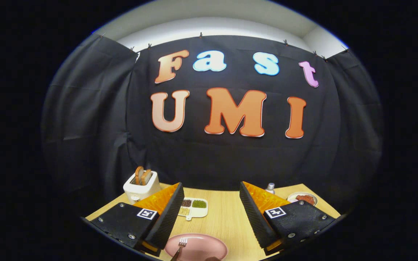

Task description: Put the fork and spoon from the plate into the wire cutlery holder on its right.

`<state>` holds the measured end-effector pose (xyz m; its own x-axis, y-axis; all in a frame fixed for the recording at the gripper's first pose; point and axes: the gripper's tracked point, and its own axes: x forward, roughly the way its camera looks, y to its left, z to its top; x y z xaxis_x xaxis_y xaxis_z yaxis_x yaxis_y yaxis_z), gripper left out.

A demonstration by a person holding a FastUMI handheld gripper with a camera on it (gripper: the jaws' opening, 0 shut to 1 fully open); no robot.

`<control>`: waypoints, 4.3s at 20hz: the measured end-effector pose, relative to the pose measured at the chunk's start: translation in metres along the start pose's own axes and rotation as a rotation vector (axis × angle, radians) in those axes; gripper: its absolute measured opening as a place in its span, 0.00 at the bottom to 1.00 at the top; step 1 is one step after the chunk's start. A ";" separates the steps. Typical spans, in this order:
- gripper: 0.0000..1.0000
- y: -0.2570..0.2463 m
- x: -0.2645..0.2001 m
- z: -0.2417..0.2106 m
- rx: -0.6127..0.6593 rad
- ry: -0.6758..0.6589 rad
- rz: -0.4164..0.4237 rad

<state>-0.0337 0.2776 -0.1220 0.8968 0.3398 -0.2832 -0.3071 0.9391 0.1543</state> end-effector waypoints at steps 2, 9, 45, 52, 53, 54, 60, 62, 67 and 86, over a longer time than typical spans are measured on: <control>0.92 0.017 0.002 -0.032 -0.011 0.090 0.033; 0.93 0.045 -0.001 -0.149 -0.037 0.446 0.091; 0.05 -0.003 -0.005 -0.233 0.054 0.731 0.040; 0.05 -0.104 -0.016 -0.155 0.140 0.524 -0.091; 0.05 -0.117 -0.020 -0.148 0.138 0.514 -0.103; 0.05 -0.129 -0.022 -0.141 0.134 0.499 -0.113; 0.05 -0.197 -0.047 -0.139 0.044 0.589 -0.170; 0.05 -0.213 -0.055 -0.146 0.030 0.648 -0.170; 0.05 -0.237 -0.066 -0.173 -0.004 0.799 -0.151; 0.12 -0.245 -0.055 -0.227 -0.083 1.000 -0.117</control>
<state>-0.0800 0.0402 -0.3588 0.2559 0.0964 -0.9619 -0.2898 0.9569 0.0189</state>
